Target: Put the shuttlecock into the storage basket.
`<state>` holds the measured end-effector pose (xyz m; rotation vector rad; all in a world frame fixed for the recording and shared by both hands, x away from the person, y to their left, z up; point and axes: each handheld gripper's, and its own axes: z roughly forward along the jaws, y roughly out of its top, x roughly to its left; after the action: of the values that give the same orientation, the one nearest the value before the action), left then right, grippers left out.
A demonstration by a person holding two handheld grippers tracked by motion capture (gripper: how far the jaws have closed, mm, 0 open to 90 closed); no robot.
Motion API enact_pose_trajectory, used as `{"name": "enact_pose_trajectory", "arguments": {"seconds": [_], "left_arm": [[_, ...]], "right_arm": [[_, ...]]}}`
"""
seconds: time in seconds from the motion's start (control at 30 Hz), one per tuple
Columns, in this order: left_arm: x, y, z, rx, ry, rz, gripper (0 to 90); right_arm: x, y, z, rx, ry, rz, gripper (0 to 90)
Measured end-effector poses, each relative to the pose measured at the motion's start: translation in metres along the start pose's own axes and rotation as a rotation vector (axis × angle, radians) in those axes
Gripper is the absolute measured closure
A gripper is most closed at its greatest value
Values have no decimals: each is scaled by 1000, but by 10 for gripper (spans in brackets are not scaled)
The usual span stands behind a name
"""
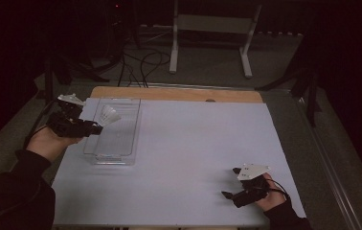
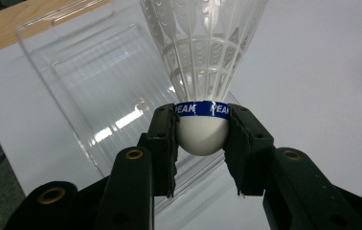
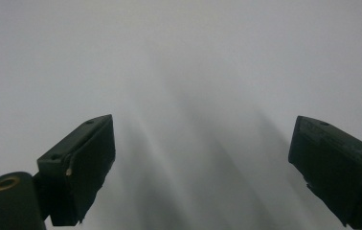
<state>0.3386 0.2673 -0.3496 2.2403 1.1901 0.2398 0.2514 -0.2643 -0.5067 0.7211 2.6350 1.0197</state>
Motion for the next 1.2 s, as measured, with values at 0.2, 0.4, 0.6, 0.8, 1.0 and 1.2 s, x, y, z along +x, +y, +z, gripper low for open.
{"name": "enact_pose_trajectory", "arguments": {"seconds": [0.2,0.4,0.6,0.8,1.0,1.2], "left_arm": [[4,-5,5,17,15,-28,662],[11,-13,11,19,23,-44,662],[17,-21,19,33,31,-51,662],[27,-29,28,51,21,-57,661],[32,-35,33,61,12,-66,661],[39,-42,46,114,8,-64,661]], "right_arm": [[0,-2,0,-14,15,0,89],[0,-2,-1,-24,23,-5,89],[1,-2,0,-22,24,-5,89],[1,-3,0,-22,35,-10,89],[0,-3,-1,-24,43,-11,89],[0,-4,0,-21,47,-10,89]]}}
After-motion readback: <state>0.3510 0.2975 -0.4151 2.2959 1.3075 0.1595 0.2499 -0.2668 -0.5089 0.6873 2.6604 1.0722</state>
